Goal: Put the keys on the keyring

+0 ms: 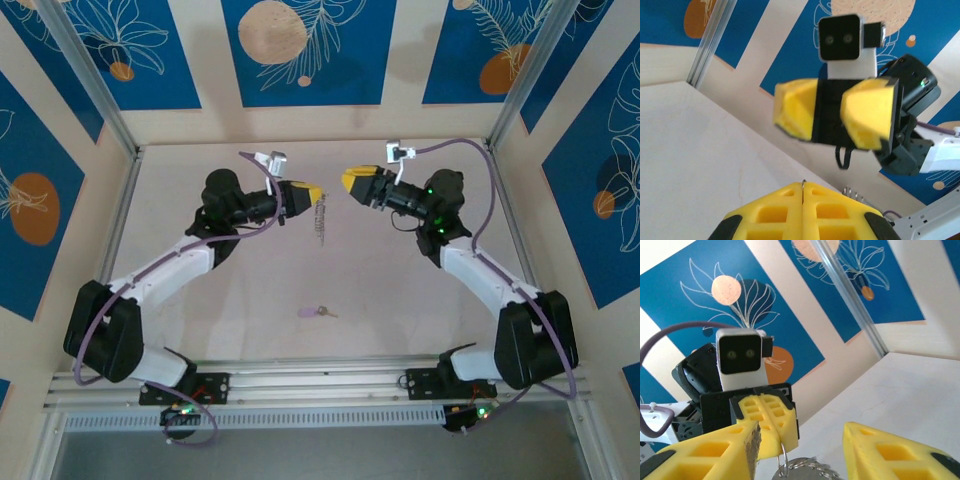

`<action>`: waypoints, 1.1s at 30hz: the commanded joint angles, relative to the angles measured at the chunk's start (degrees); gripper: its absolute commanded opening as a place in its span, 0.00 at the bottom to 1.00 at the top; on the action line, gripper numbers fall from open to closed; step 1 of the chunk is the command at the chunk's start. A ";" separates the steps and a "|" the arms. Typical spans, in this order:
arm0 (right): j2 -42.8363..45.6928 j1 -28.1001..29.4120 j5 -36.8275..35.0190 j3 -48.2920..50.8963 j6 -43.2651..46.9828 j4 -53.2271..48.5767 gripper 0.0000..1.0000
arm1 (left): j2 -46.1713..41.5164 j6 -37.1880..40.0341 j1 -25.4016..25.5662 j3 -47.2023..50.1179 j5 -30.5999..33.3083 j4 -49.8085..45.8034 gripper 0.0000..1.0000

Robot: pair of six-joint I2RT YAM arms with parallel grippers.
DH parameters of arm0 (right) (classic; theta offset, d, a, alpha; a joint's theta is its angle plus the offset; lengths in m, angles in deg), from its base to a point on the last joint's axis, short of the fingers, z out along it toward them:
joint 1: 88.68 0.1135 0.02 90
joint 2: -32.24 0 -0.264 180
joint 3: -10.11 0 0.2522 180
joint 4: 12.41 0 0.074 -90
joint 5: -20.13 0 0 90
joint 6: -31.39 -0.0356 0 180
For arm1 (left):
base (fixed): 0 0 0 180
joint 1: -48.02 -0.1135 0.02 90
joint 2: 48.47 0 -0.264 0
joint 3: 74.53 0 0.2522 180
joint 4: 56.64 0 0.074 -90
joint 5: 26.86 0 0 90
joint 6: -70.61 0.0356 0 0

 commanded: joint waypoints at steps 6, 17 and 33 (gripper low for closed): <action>4.81 -1.47 9.71 -2.46 8.39 -15.69 0.50 | -5.11 21.49 -0.87 -7.55 -2.67 -20.91 0.00; 1.53 0.41 16.23 -6.19 12.32 -17.52 0.48 | -5.21 30.55 -1.11 -13.81 -5.81 -31.28 0.00; -4.25 4.38 16.04 -8.49 11.17 -12.69 0.41 | -3.53 28.73 -1.04 -15.07 -6.86 -30.21 0.00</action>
